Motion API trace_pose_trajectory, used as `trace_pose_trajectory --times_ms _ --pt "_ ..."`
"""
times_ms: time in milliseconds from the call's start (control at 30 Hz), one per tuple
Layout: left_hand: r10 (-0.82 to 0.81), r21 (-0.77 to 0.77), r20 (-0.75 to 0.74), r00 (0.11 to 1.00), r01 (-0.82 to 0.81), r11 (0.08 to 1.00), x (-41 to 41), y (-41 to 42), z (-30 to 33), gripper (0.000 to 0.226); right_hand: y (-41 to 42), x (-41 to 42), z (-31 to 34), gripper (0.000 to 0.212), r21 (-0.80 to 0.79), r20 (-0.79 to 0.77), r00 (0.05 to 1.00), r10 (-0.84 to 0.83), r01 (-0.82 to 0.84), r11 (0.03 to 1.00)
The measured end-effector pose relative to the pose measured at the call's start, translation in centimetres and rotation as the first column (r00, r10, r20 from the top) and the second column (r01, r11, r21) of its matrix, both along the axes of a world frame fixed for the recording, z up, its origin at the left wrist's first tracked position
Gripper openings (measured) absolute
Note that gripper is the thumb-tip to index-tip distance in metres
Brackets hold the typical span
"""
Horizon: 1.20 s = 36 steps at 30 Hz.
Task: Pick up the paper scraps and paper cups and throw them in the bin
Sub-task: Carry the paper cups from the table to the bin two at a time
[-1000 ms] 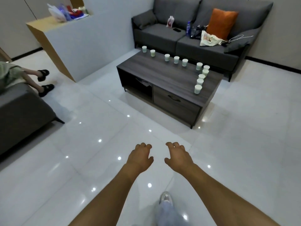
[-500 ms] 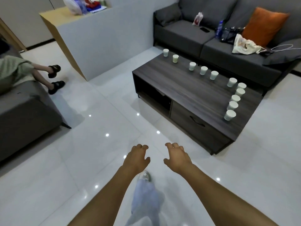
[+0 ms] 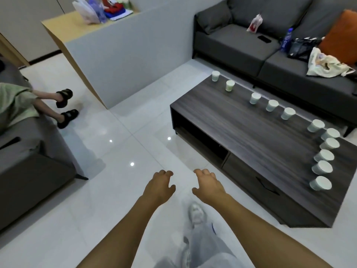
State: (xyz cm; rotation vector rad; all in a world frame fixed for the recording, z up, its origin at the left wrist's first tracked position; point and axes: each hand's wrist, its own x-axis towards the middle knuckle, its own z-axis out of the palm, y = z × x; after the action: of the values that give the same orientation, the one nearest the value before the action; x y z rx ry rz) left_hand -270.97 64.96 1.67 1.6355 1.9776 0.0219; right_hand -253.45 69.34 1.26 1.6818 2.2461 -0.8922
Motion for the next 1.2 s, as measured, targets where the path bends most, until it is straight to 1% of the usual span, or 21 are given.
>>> trace_pose_trajectory --times_ms 300,400,533,600,733,900,1033,1200 --pt "0.057 0.02 0.013 0.998 -0.058 0.998 -9.4 21.0 -1.6 0.049 21.6 -9.6 -1.4 0.059 0.003 -0.029 0.999 0.045 -0.045 0.999" --pt "0.054 0.02 0.012 0.998 -0.054 0.998 -12.1 26.5 -1.0 0.049 27.3 -12.3 -0.9 0.061 -0.005 -0.024 0.999 0.046 -0.047 0.999" --pt "0.054 -0.011 0.015 0.998 -0.054 0.998 -15.7 33.3 -1.0 0.049 34.1 -15.7 -0.8 0.058 -0.029 -0.007 0.999 0.049 -0.049 0.998" --pt "0.055 -0.028 0.029 0.998 -0.054 0.998 -17.7 37.1 -1.3 0.048 37.7 -17.6 -1.3 0.058 -0.047 0.0 1.0 0.027 -0.027 0.999" --pt "0.001 -0.053 0.044 0.999 0.002 0.999 -22.3 44.9 -2.2 0.049 44.7 -22.0 -2.2 0.061 -0.078 -0.006 0.999 -0.031 0.031 0.997" --pt "-0.097 -0.054 0.027 0.995 0.098 0.994 -29.1 55.7 -2.6 0.049 54.0 -28.0 -3.0 0.052 -0.099 -0.018 0.987 -0.16 0.158 0.982" --pt "-0.191 -0.068 -0.002 0.982 0.19 0.979 -33.9 64.3 -2.1 0.049 60.4 -32.3 -2.9 0.057 -0.134 -0.03 0.96 -0.28 0.274 0.952" --pt "-0.288 -0.091 -0.001 0.958 0.286 0.954 -37.0 73.5 -2.3 0.049 67.2 -35.3 -3.0 0.06 -0.171 -0.008 0.935 -0.355 0.348 0.922"
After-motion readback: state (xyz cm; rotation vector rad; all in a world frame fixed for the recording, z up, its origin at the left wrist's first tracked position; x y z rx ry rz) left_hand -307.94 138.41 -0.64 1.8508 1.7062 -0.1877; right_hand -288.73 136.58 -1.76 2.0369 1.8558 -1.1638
